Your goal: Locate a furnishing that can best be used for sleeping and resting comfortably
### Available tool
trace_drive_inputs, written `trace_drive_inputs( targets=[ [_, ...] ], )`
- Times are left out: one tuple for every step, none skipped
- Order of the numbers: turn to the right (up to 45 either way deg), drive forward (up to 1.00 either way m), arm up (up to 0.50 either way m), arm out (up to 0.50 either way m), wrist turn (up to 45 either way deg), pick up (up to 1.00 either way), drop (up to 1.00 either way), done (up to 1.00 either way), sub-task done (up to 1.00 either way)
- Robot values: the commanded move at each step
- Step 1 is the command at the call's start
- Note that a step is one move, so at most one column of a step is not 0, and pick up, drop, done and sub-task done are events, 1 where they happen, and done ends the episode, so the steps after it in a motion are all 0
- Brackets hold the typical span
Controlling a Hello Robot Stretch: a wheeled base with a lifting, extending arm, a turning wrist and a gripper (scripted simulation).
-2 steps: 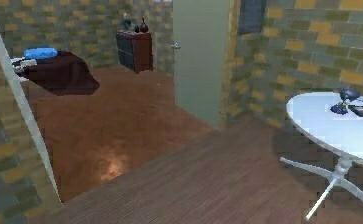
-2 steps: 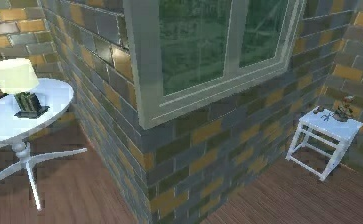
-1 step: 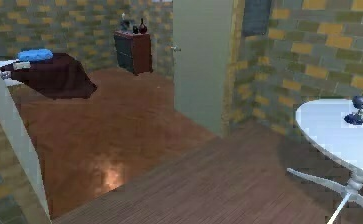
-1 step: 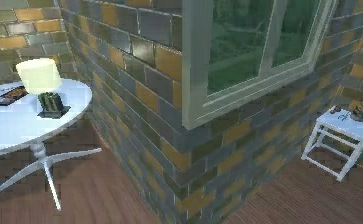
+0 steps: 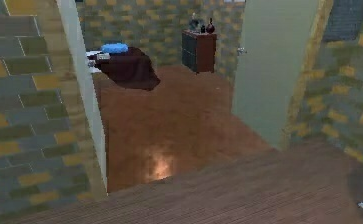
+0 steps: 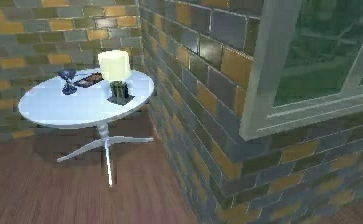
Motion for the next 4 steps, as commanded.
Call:
trace_drive_inputs(
  targets=[
    [0.0,1.00,0.00,0.00,0.0,0.00,0.00,0.00,0.00],
    [-15.0,0.00,0.00,0.00,0.0,0.00,0.00,0.00,0.00],
    [0.0,0.15,0.00,0.00,0.0,0.00,0.00,0.00,0.00],
    [-6.0,0.00,0.00,0.00,0.0,0.00,0.00,0.00,0.00]
  ],
)
